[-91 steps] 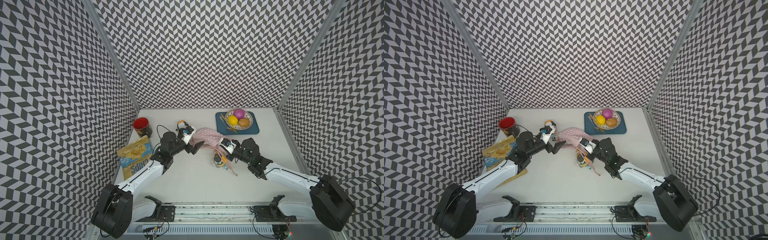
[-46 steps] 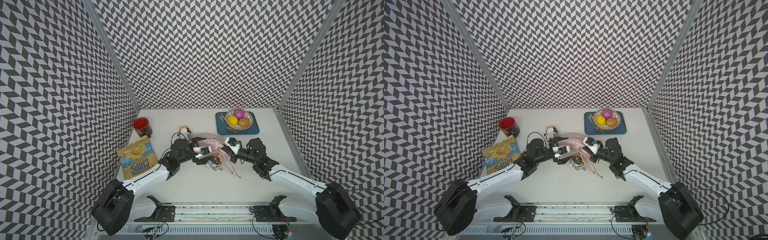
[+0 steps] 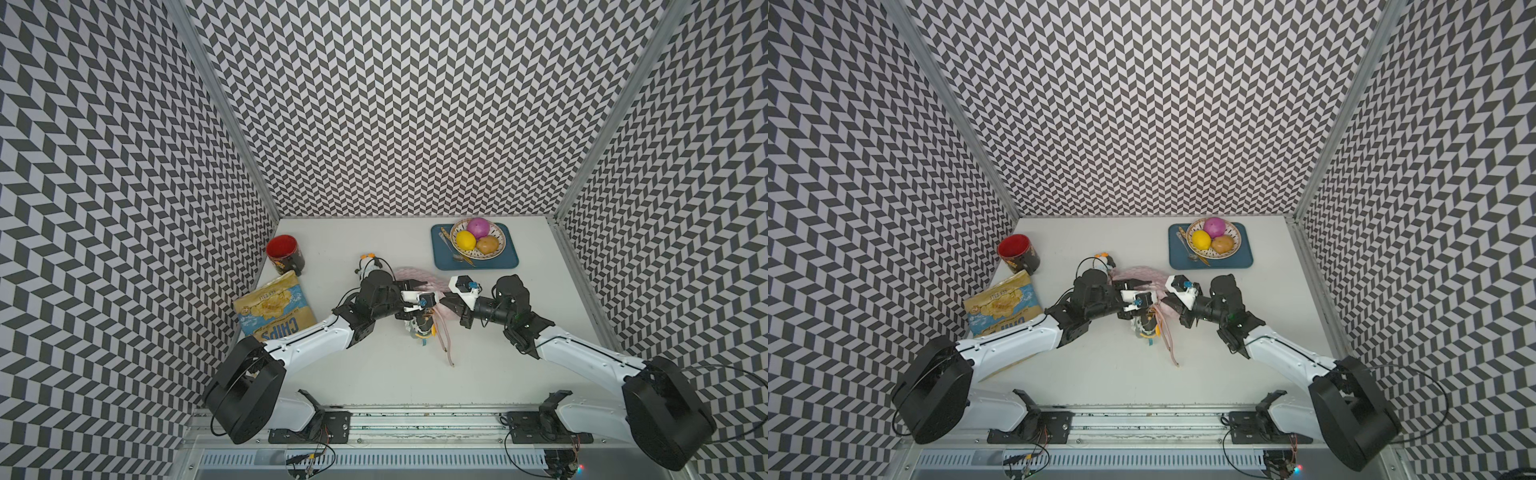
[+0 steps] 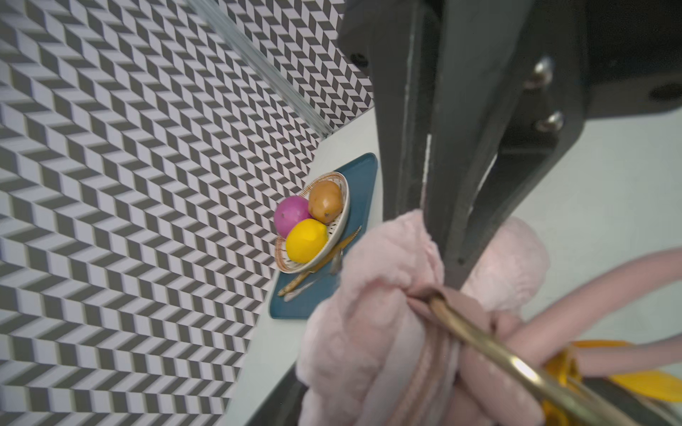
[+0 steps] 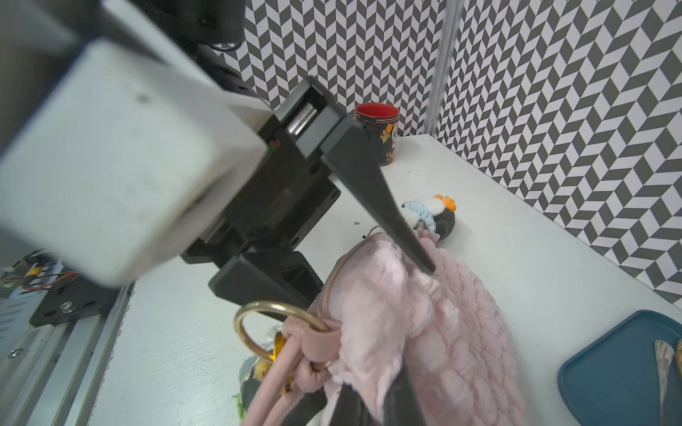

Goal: Remove the decoration from the bag
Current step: Pick up the bag from the center of the board.

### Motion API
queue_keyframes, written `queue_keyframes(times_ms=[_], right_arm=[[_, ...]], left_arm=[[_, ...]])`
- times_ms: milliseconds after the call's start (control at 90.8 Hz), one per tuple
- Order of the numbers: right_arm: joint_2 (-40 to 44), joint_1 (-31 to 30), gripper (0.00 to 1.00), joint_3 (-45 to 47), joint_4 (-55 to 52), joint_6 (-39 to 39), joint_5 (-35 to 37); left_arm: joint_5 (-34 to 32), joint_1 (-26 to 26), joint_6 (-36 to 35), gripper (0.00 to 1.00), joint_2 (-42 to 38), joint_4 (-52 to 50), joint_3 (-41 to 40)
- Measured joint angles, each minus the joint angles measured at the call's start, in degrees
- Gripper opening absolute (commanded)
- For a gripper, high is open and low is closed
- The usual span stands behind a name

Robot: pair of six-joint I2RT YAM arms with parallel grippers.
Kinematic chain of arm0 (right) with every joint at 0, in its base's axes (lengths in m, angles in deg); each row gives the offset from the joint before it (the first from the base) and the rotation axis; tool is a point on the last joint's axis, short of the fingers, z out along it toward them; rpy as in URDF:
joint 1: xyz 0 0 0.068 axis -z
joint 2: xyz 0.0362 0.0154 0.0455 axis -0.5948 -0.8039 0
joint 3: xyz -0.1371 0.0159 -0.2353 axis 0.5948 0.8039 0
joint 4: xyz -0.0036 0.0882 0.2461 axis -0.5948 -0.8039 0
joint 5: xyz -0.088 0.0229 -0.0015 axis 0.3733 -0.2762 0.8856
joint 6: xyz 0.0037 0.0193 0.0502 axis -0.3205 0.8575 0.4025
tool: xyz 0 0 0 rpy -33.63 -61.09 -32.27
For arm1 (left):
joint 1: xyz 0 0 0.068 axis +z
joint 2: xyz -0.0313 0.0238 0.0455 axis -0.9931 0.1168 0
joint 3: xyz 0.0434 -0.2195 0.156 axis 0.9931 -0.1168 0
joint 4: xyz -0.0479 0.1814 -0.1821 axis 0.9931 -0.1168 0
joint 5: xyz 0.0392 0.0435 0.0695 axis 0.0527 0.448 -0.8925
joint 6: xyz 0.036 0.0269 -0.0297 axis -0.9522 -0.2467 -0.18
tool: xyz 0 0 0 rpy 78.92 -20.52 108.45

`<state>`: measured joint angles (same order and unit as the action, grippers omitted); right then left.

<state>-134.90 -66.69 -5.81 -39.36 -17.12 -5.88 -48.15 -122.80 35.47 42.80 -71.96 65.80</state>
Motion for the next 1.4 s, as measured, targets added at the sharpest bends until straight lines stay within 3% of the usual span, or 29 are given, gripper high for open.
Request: queue_keyframes(times_ms=[55, 143, 253, 341, 441, 650, 749, 903, 1013, 1234, 1399], right_arm=[[-0.7, 0.2, 0.08, 0.0, 0.4, 0.3, -0.7], [-1.7, 0.4, 0.10, -0.1, 1.1, 0.9, -1.6], [-2.5, 0.7, 0.18, -0.1, 1.3, 1.7, -2.4], [-2.4, 1.4, 0.33, -0.1, 1.8, 2.6, -2.2], [-0.9, 2.6, 0.50, 0.2, 2.0, 4.9, 0.3], [9.6, 3.4, 0.67, 1.9, -1.0, 11.2, 10.0], [15.8, 3.4, 0.68, 1.9, -4.2, 14.6, 15.1], [23.0, 3.0, 0.68, 1.9, -6.8, 19.7, 15.9], [25.0, -1.1, 0.66, 1.9, -8.3, 22.1, 17.7], [21.5, -14.1, 0.61, 2.6, -6.6, 24.2, 25.4], [16.1, -20.0, 0.58, 3.6, -1.7, 24.4, 33.1]], left_arm=[[0.0, -0.2, 0.4, 0.40, 0.0, -0.6, 0.0], [0.5, -0.2, 0.6, 0.24, 0.0, -1.7, 0.0], [1.0, -0.2, 1.3, 0.15, 0.2, -4.6, 0.9], [0.8, -0.2, 3.0, 0.08, 1.2, -7.6, 3.7], [0.3, -0.2, 5.9, 0.07, 2.7, -9.6, 7.0], [-2.3, -0.2, 16.5, 0.00, 5.9, -12.0, 13.8], [-4.0, -0.2, 22.0, 0.00, 7.5, -14.4, 17.5], [-6.4, -0.2, 29.7, 0.00, 8.7, -20.1, 22.7], [-8.5, -0.2, 34.9, 0.00, 9.4, -25.4, 26.9], [-13.9, -0.8, 44.2, 0.00, 10.1, -37.6, 34.0], [-17.3, -2.9, 48.3, 0.00, 9.9, -45.6, 35.0]])
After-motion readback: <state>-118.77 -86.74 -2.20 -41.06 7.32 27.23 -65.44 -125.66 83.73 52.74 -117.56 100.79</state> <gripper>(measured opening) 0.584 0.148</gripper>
